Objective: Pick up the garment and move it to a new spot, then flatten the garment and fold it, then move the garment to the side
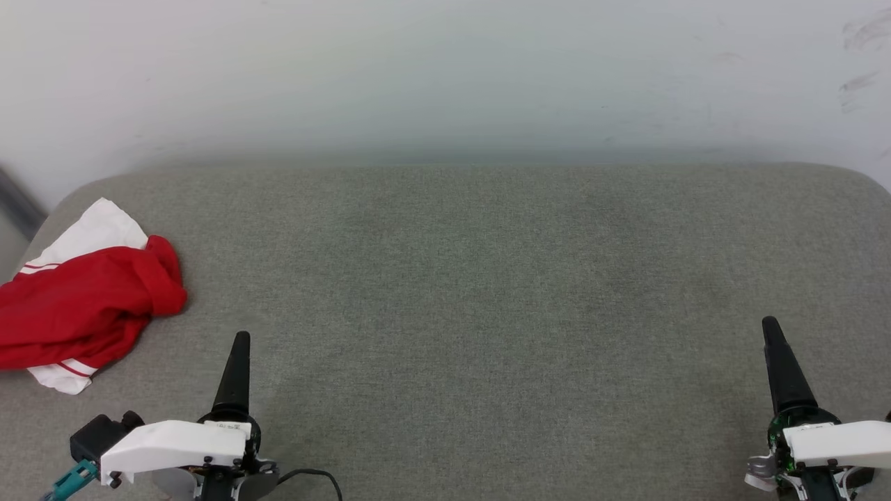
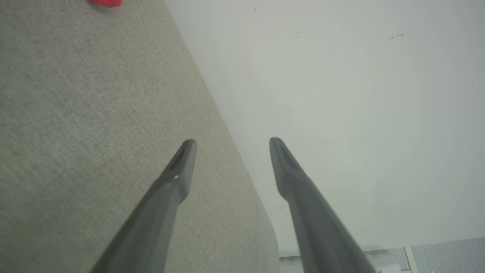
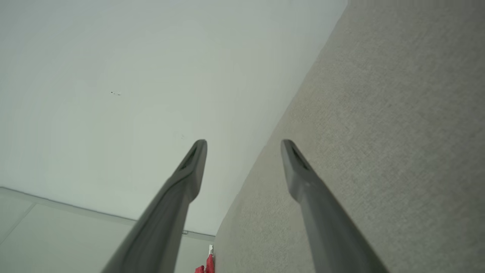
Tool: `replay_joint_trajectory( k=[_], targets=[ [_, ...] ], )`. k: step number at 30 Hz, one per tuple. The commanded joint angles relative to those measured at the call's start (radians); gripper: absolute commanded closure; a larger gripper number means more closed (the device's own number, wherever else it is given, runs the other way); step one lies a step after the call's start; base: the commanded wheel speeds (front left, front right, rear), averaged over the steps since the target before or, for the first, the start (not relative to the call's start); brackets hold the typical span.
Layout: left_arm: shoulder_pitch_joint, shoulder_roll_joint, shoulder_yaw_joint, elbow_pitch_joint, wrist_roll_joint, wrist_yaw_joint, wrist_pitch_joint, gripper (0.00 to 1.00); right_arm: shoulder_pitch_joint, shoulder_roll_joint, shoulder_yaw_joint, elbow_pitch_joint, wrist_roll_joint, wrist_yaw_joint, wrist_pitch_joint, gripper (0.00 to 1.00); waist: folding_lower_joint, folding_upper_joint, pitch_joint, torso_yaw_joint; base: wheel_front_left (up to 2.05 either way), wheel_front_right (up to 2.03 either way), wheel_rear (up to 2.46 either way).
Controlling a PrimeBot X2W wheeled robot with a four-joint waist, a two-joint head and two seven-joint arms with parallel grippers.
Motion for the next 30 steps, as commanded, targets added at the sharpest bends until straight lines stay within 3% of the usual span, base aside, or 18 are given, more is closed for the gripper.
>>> replay_joint_trajectory(
  k=[1,13,30],
  targets=[
    [-0.011,0.003,-0.009,-0.029,0.064,0.014,-0.013,0.0,-0.002,-0.001,0.0,-0.038,-0.066,0.0,-0.014,0.0,0.0,-0.0001,0.0,0.0,0.0,0.0,0.0],
    [0.003,0.003,-0.048,-0.059,0.311,0.061,-0.06,0.0,0.026,-0.001,0.025,-0.104,-0.355,0.0,-0.061,0.0,0.0,-0.0001,0.002,-0.001,0.0,0.0,0.0],
    [0.024,0.004,-0.086,-0.082,0.548,0.093,-0.113,0.0,0.066,-0.001,0.041,-0.123,-0.611,0.0,-0.114,0.0,0.0,-0.0001,0.006,0.0,0.0,0.0,0.0]
  ],
)
